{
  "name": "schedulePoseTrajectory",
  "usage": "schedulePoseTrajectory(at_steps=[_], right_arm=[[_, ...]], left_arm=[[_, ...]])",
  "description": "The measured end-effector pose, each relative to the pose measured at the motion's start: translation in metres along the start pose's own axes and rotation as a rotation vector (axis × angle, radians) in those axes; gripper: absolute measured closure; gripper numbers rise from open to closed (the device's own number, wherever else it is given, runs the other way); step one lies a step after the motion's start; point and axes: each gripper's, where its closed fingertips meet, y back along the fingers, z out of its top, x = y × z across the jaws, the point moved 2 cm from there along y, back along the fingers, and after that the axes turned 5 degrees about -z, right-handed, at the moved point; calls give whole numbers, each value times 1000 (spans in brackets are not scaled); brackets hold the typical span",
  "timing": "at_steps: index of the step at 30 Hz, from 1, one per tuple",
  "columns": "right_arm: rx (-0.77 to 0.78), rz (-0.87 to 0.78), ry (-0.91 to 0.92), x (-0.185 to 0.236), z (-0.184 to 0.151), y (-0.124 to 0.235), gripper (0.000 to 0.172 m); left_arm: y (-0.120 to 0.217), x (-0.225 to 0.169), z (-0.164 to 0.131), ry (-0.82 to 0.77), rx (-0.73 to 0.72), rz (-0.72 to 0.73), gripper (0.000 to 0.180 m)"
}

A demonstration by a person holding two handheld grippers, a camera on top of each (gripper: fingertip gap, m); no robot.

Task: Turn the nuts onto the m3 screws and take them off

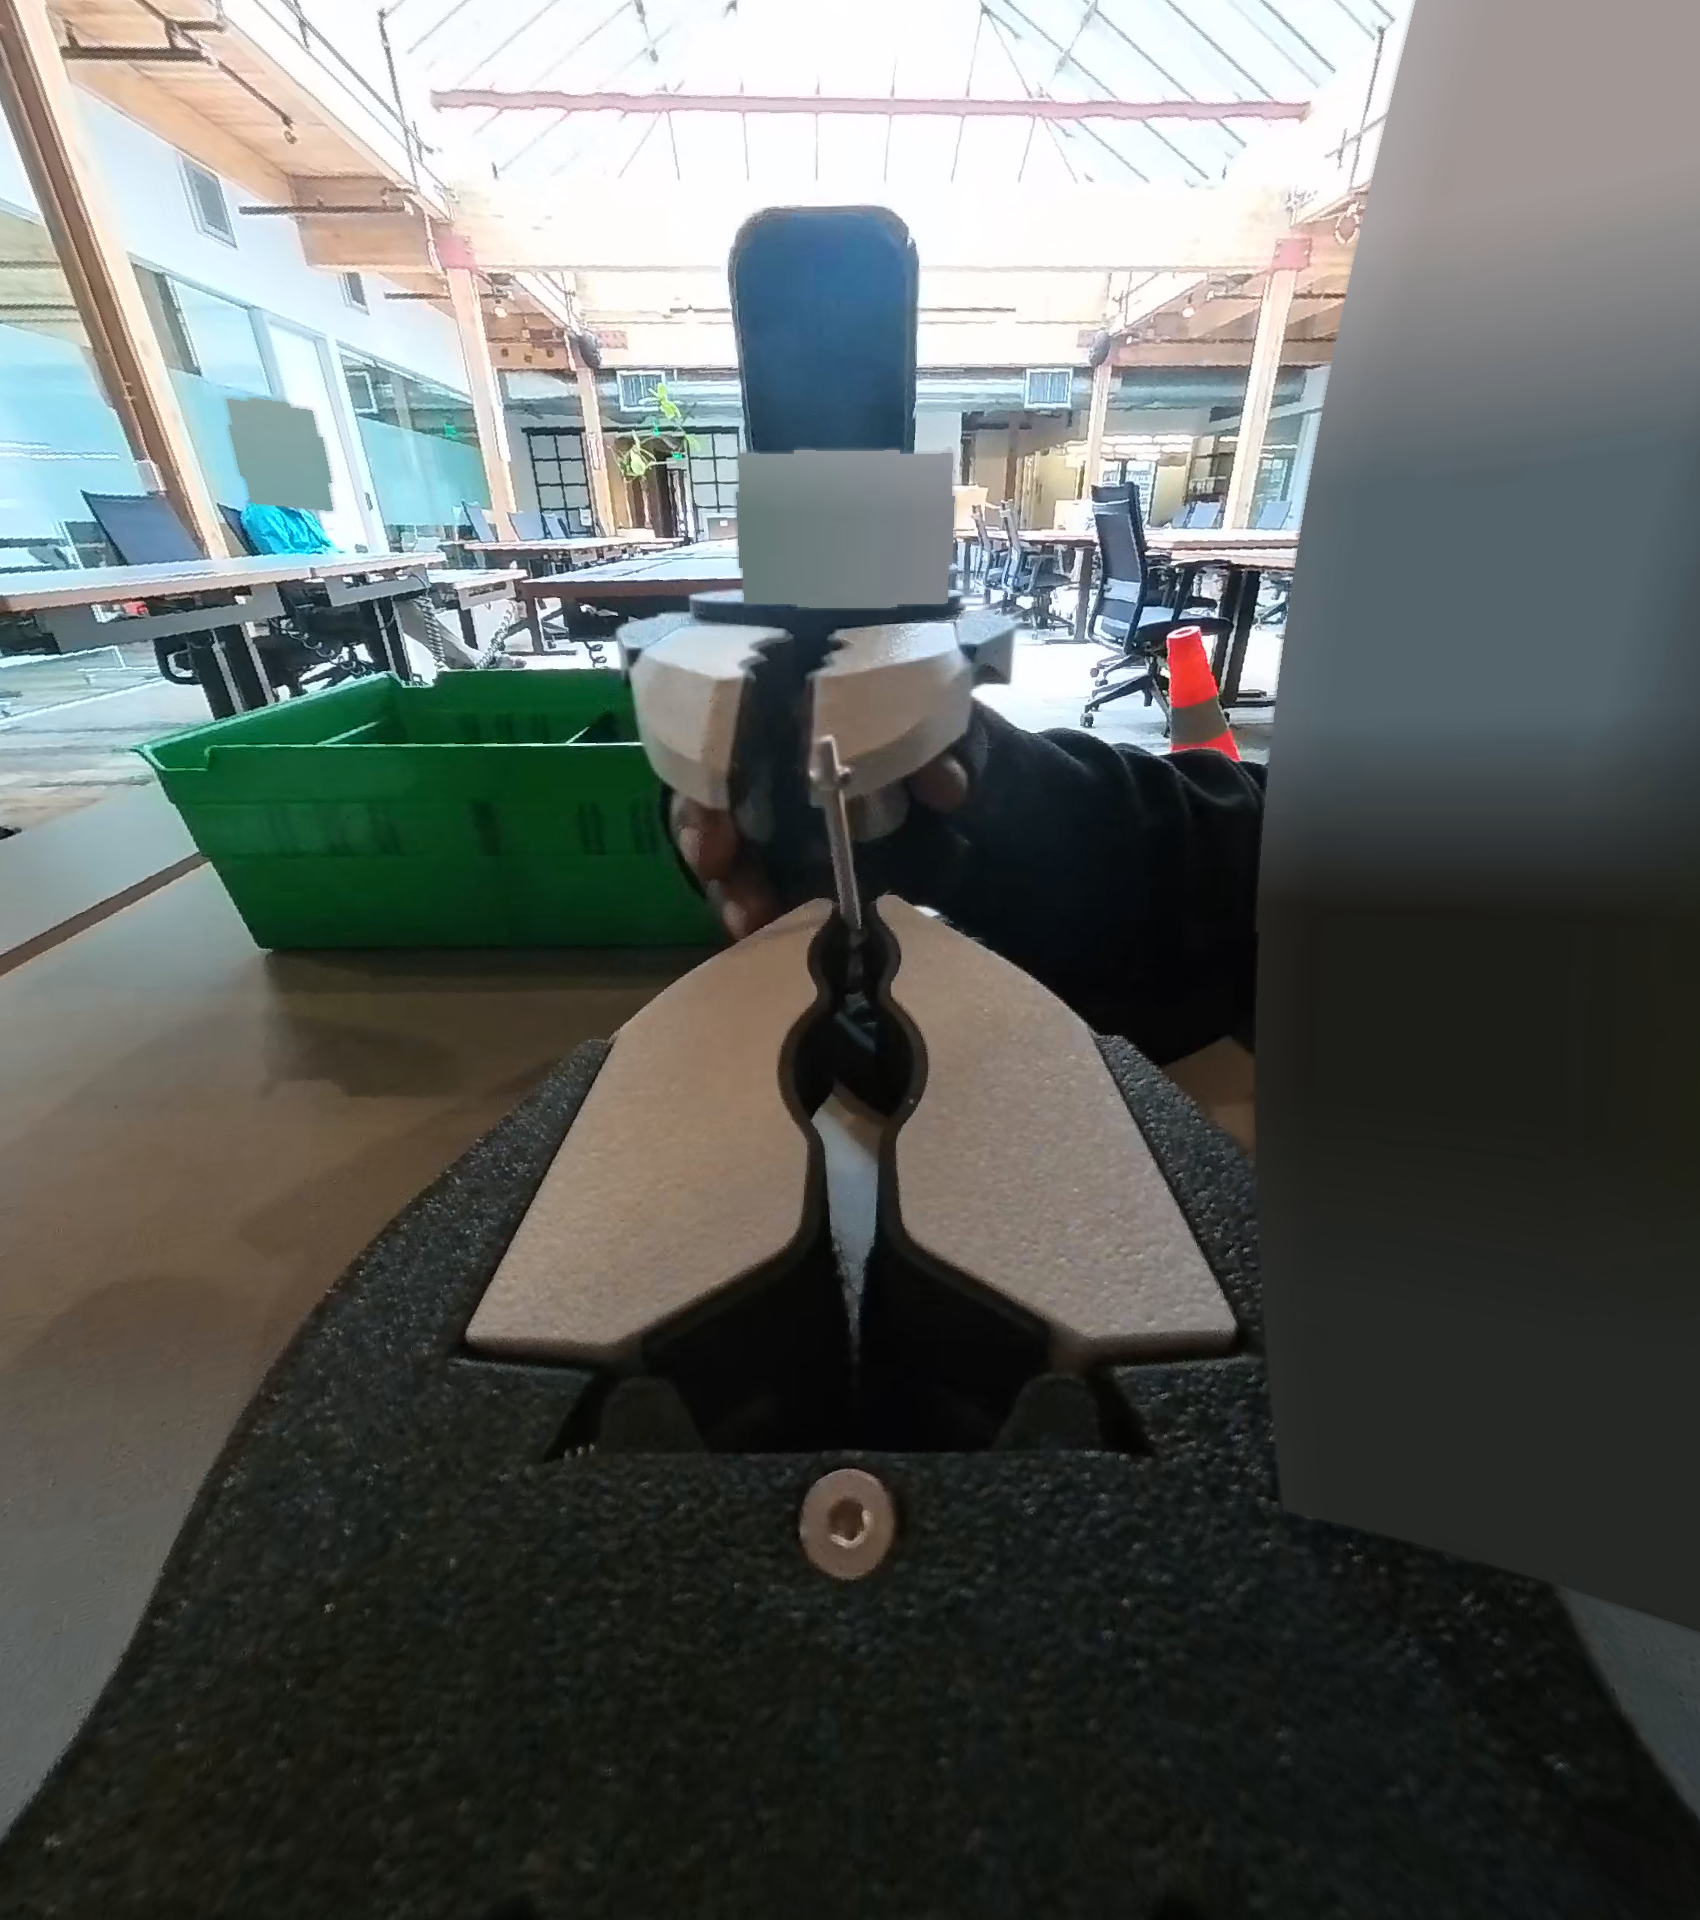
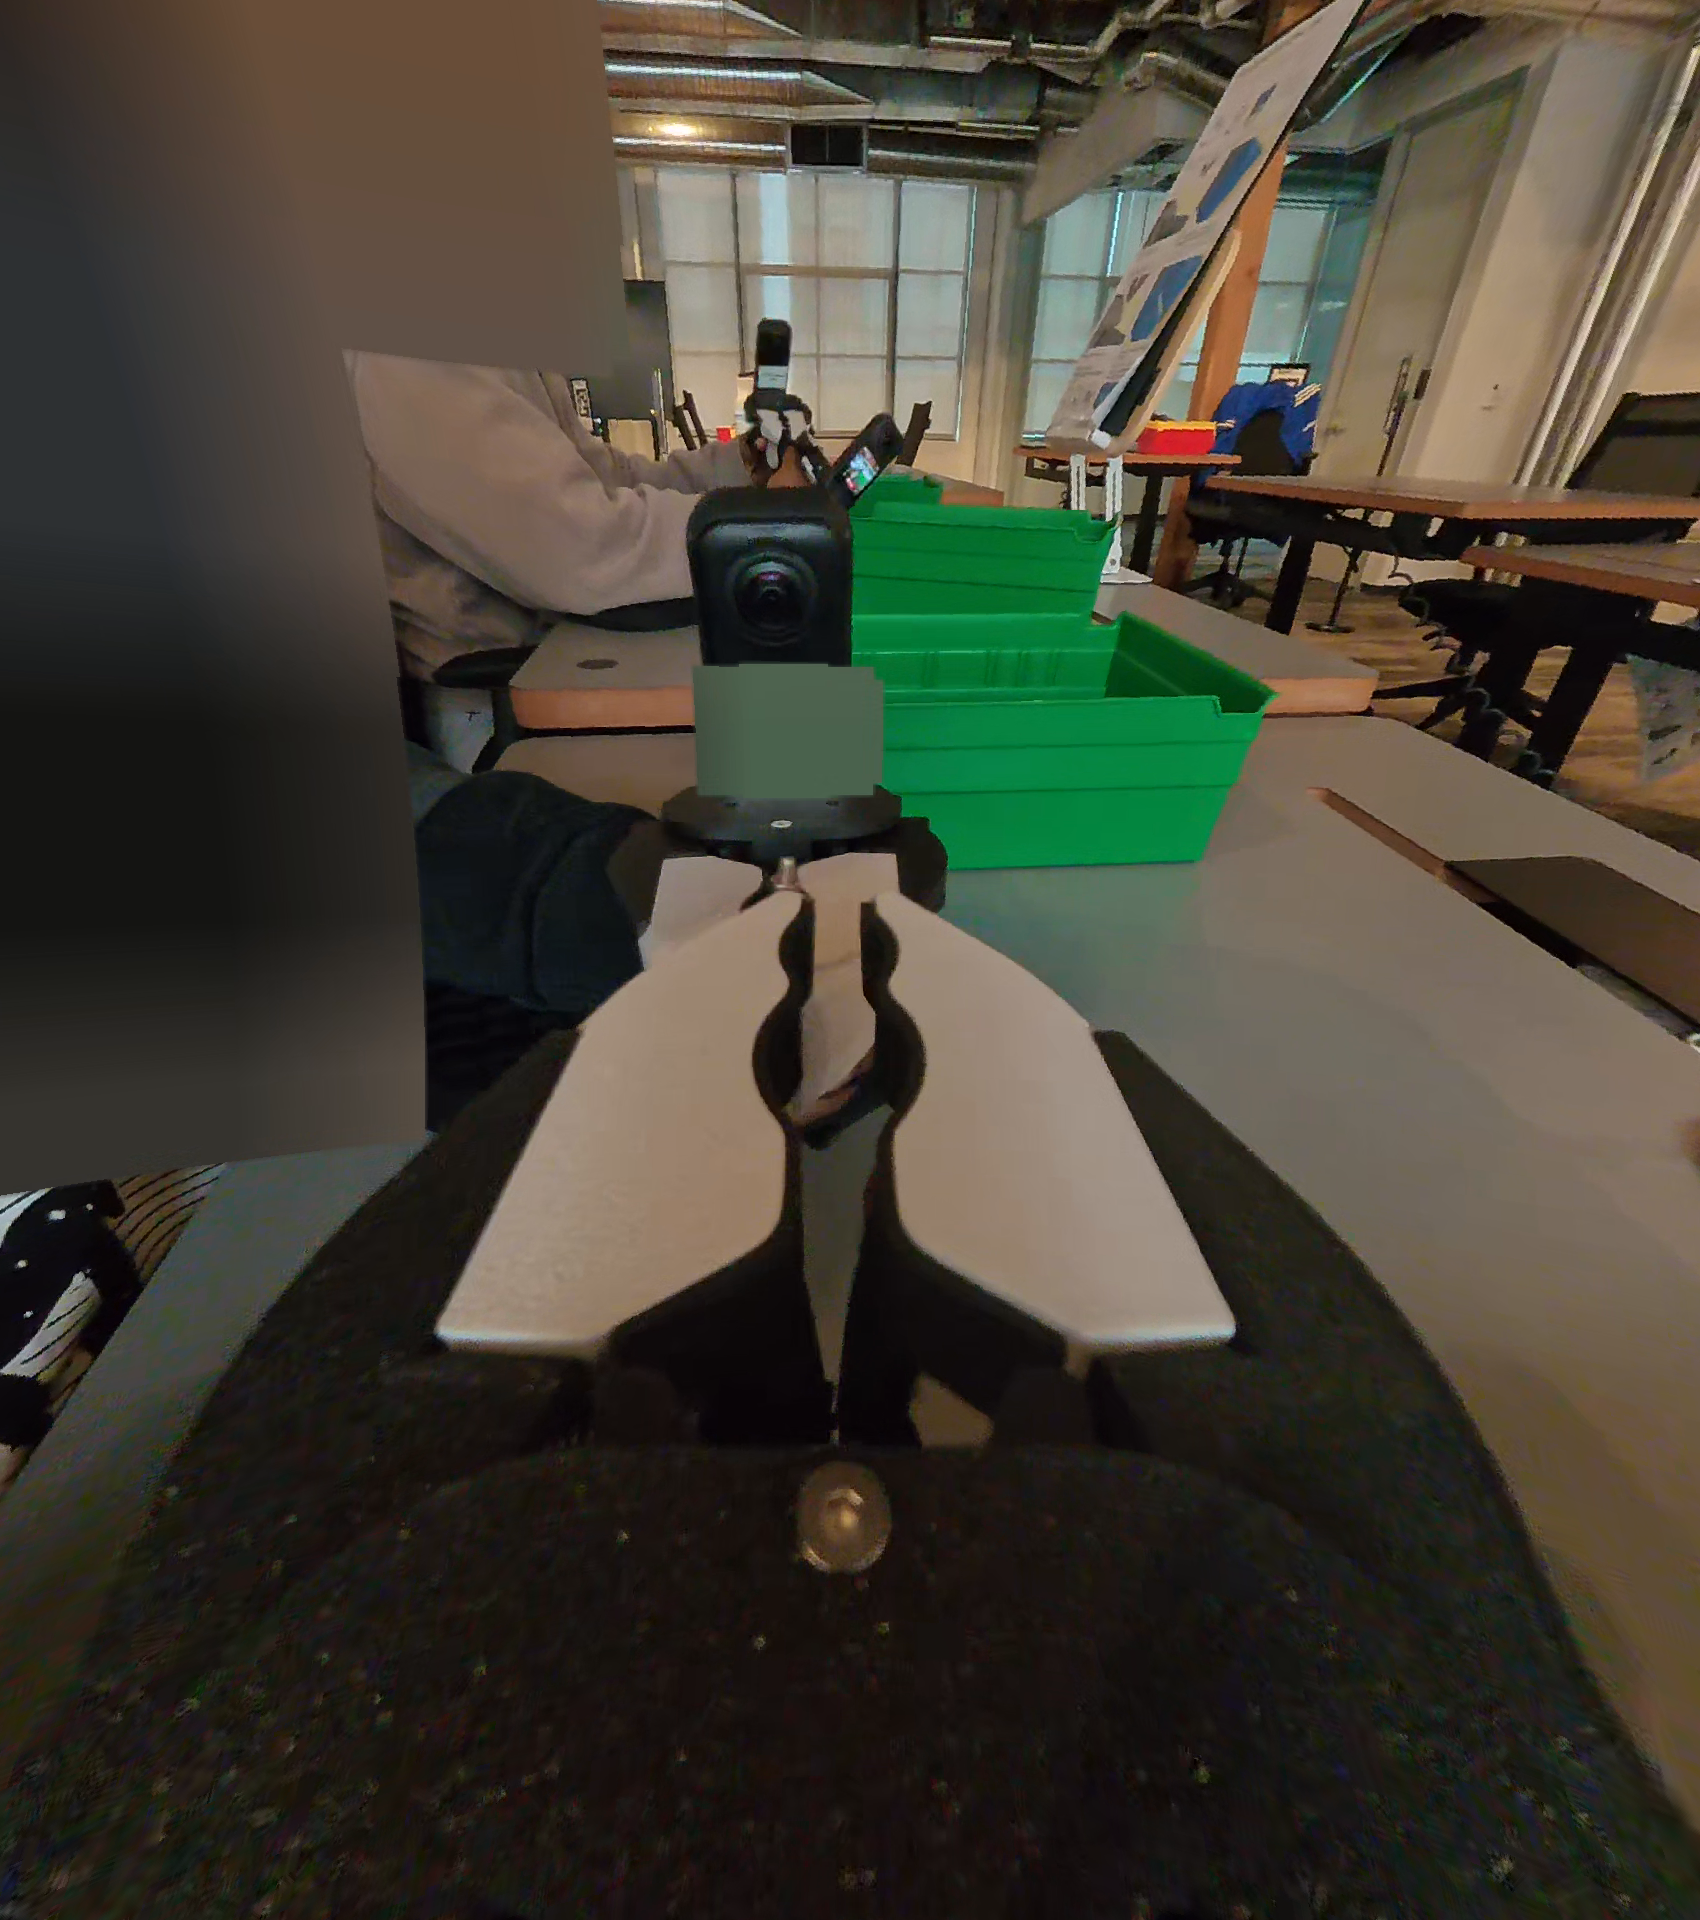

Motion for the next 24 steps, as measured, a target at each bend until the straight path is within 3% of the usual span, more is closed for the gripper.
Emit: schedulePoseTrajectory(at_steps=[4, 7, 11, 24], right_arm=[[-25, 23, -6, 3, 3, 2, 162], [-11, 33, 2, 7, 0, -4, 144], [5, 20, 6, 10, -4, -14, 140], [-15, 5, 6, 3, 1, -1, 165]], left_arm=[[0, 0, 0, -1, 2, 2, 179], [-1, 0, -2, -5, 12, 0, 179], [-3, -1, -5, -10, 33, -5, 179], [0, 1, -1, -4, 5, 4, 179]])
